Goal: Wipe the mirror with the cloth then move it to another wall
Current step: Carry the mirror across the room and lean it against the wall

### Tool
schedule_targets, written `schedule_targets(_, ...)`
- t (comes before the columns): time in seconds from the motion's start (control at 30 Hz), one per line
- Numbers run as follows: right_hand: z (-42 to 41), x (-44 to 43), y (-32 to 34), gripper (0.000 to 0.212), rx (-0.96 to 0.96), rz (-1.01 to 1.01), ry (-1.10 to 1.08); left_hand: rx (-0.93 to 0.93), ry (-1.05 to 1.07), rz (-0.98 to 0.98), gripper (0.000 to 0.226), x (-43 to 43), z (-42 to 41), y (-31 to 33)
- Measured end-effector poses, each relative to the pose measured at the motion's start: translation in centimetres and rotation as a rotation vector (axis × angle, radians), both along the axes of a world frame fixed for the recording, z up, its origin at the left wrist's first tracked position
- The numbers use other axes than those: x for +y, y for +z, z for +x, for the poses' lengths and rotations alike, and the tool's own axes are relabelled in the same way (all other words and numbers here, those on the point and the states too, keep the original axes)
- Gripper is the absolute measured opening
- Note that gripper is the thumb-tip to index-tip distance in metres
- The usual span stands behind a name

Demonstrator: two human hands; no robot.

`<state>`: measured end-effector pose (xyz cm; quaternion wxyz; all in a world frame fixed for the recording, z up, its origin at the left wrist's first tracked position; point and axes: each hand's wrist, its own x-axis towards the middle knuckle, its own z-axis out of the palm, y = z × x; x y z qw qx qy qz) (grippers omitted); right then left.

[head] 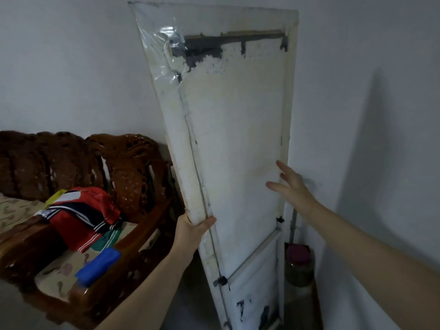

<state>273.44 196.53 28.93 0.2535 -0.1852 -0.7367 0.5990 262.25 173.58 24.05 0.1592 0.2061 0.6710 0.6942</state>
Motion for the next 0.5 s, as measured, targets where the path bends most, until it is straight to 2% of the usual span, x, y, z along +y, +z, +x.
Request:
schedule_targets(0.23, 3.9, -6.8, 2.4, 0.071, 0.06, 0.066, -0.056, -0.037, -0.113, 0.033, 0.026, 0.0, 1.1, -0.3)
schedule_targets(0.33, 4.0, -10.1, 3.5, 0.077, 0.044, 0.109, -0.07, -0.035, -0.129, 0.05, 0.014, 0.0, 2.4, 0.0)
schedule_targets(0.5, 2.9, -14.2, 5.6, 0.094, 0.041, 0.146, -0.105, 0.021, -0.153, -0.004, 0.014, 0.1, 3.4, -0.2)
